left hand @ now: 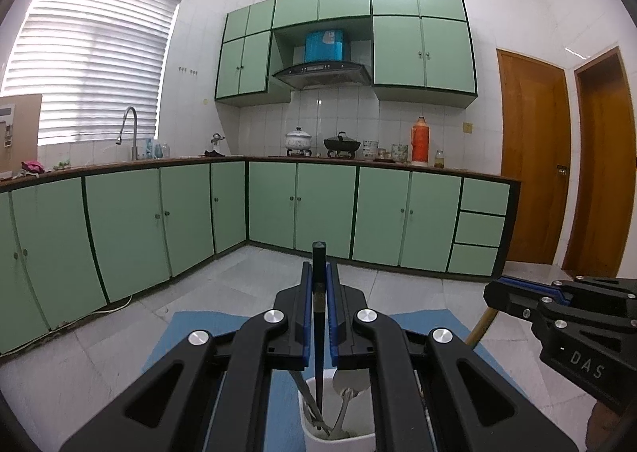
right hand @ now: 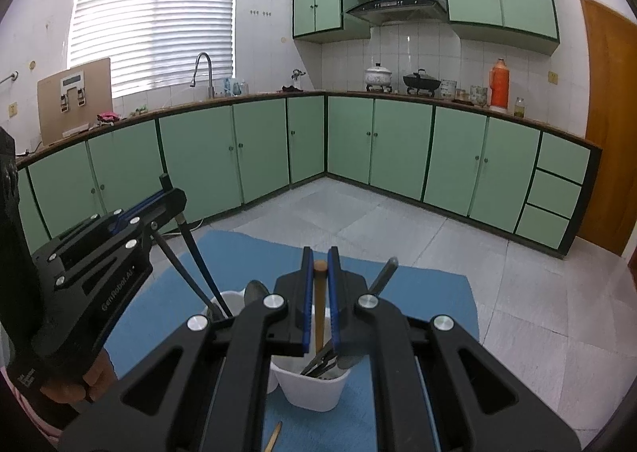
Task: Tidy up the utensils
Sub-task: 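Lower both chopsticks into the holder and open both tools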
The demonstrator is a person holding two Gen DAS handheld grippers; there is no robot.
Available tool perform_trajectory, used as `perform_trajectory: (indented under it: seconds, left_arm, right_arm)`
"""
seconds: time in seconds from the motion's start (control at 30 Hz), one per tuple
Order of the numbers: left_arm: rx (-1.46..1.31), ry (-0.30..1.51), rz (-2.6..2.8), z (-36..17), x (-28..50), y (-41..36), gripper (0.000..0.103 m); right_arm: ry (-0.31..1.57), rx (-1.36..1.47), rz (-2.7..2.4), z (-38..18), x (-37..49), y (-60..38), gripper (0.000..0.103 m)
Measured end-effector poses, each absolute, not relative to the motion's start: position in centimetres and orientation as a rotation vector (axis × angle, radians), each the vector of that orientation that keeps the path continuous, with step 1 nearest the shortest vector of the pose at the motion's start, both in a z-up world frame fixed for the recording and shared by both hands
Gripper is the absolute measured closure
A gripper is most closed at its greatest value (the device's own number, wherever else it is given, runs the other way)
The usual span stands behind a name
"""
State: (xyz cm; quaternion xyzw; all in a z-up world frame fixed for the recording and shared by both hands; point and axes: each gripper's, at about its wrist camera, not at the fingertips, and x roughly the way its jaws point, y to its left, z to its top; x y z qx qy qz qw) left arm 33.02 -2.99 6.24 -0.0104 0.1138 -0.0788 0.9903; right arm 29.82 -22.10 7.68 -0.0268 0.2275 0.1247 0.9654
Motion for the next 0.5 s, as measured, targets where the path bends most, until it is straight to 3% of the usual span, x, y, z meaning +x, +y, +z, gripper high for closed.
perform_trajectory:
  seconds: [0.33,0.43,0.5]
  left_arm:
    - [-0.027,0.246,-0.152,6.0,32.8,-2.6,0.094]
    - [-0.032,0.238,-0.153,6.4,32.6,-2.4,0.083]
    - [-0.035,0.231,-0.151,6.6,32.4,-2.4,0.072]
  right_arm:
    - [0.449,-0.06,0.23,8.0,29.3,-22.4,0.095]
    - [0.437,-0.051,0.218,8.3,29.0,-22.8,0.088]
    - [0.422,-0.043,0.206,8.4,28.6,-23.3,0.075]
